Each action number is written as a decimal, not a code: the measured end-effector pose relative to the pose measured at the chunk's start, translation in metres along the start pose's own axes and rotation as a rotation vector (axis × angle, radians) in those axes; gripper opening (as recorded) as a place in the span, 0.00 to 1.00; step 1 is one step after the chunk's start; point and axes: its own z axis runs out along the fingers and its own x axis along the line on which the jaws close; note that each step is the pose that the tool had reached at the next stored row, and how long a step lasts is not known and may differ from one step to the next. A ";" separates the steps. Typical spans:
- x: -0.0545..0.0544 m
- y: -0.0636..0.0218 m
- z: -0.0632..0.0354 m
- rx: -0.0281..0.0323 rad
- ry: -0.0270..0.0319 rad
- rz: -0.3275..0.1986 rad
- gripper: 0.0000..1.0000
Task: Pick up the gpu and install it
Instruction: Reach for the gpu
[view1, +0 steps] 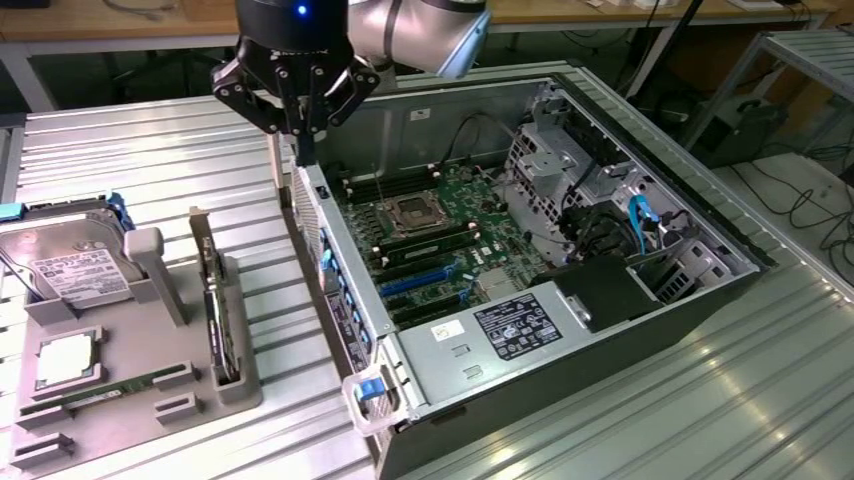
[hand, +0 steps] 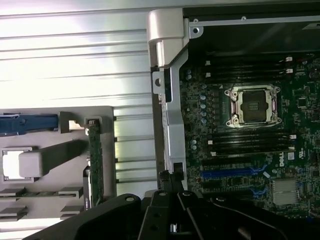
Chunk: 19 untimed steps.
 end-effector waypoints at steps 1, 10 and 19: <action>0.002 -0.0002 0.0000 -0.0001 0.0000 0.000 0.11; 0.023 -0.0022 -0.0006 -0.0001 0.0000 -0.002 0.11; 0.043 -0.0043 -0.0012 -0.0002 0.0001 -0.004 0.11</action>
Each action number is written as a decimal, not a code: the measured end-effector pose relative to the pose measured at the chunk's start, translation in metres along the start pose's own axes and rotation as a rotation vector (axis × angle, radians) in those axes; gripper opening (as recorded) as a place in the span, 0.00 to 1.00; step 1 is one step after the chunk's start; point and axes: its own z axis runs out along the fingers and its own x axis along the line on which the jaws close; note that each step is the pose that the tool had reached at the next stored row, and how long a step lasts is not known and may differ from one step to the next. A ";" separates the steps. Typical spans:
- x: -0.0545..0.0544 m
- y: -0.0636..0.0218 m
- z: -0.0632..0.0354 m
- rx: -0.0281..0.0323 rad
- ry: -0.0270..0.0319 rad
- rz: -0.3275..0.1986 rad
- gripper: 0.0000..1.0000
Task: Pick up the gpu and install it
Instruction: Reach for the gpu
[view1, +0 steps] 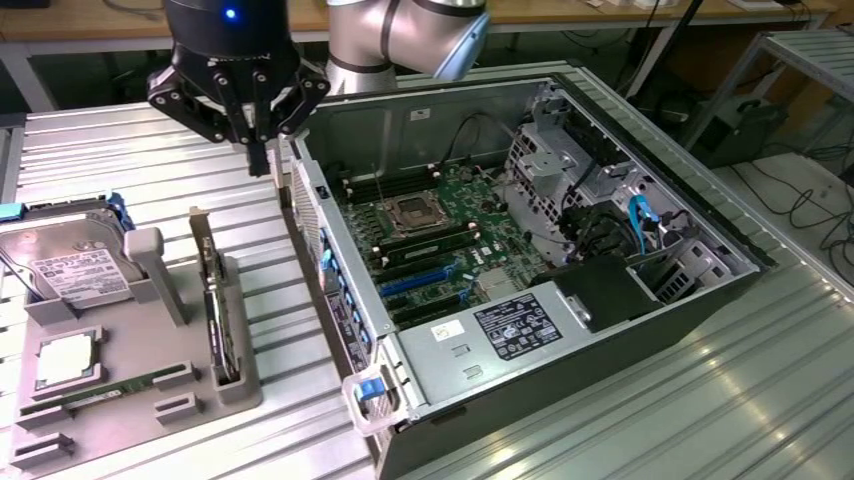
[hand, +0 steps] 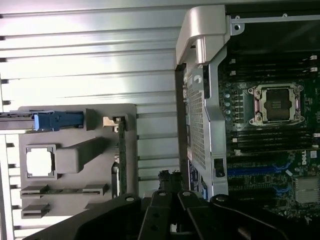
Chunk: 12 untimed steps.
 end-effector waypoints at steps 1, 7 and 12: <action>0.002 -0.0002 0.0000 0.0000 0.0000 0.000 0.11; 0.013 -0.0014 -0.0003 -0.0001 0.0001 -0.003 0.11; 0.032 -0.0036 -0.0009 -0.0002 0.0003 -0.007 0.11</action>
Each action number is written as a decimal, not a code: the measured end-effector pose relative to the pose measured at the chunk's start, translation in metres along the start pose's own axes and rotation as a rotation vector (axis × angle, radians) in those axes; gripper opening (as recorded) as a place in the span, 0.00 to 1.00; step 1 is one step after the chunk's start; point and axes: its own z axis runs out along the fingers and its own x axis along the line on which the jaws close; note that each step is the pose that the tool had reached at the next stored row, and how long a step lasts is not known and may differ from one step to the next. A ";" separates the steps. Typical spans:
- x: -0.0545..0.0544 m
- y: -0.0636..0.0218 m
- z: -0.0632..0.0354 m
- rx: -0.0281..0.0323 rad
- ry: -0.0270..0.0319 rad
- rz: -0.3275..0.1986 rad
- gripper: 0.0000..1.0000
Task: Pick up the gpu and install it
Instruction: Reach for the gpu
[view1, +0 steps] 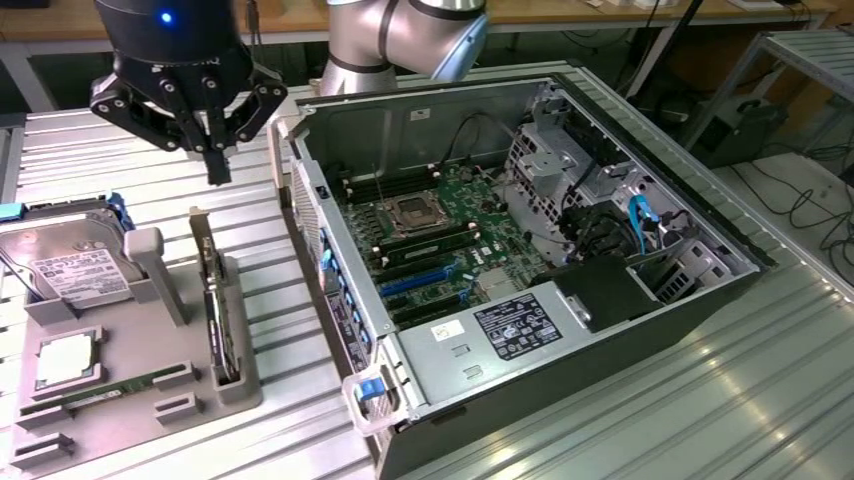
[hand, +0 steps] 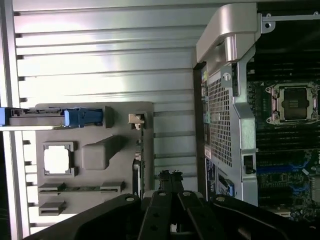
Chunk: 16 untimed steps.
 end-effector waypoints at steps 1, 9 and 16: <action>0.002 -0.0002 0.0000 0.0000 0.0000 0.000 0.11; 0.018 -0.0022 -0.0005 -0.0001 0.0002 -0.004 0.11; 0.030 -0.0041 -0.0009 -0.0002 0.0004 -0.008 0.11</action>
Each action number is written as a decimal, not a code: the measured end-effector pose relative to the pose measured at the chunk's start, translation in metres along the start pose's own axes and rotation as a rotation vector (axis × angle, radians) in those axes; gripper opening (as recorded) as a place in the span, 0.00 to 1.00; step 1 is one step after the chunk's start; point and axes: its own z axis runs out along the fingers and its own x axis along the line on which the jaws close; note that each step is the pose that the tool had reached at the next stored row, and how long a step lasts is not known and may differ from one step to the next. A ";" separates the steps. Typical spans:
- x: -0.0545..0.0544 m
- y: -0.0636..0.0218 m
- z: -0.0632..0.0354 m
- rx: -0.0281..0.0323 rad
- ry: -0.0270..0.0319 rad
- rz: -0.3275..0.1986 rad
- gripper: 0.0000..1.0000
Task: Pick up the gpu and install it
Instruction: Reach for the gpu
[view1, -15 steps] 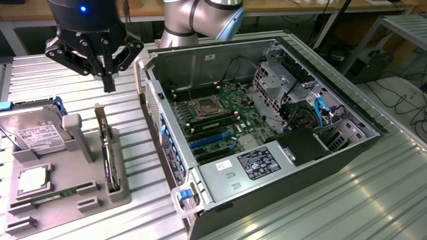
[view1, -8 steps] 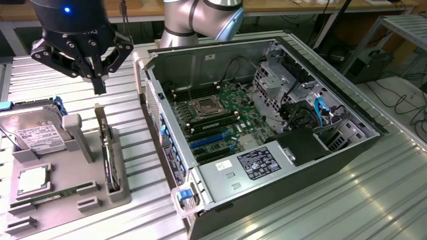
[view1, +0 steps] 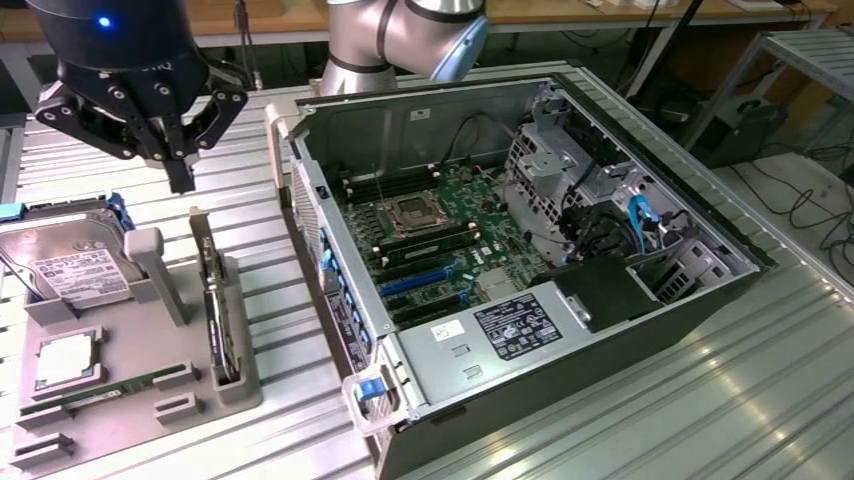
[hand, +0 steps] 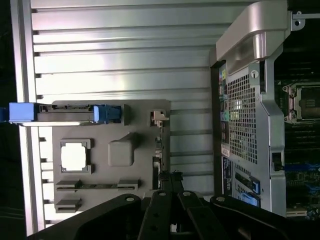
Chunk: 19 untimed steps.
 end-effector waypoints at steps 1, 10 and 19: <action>0.002 -0.0003 0.0000 0.0000 0.0000 0.000 0.11; 0.017 -0.0026 -0.0005 -0.0001 0.0002 -0.005 0.11; 0.018 -0.0028 -0.0005 -0.0002 0.0002 -0.006 0.11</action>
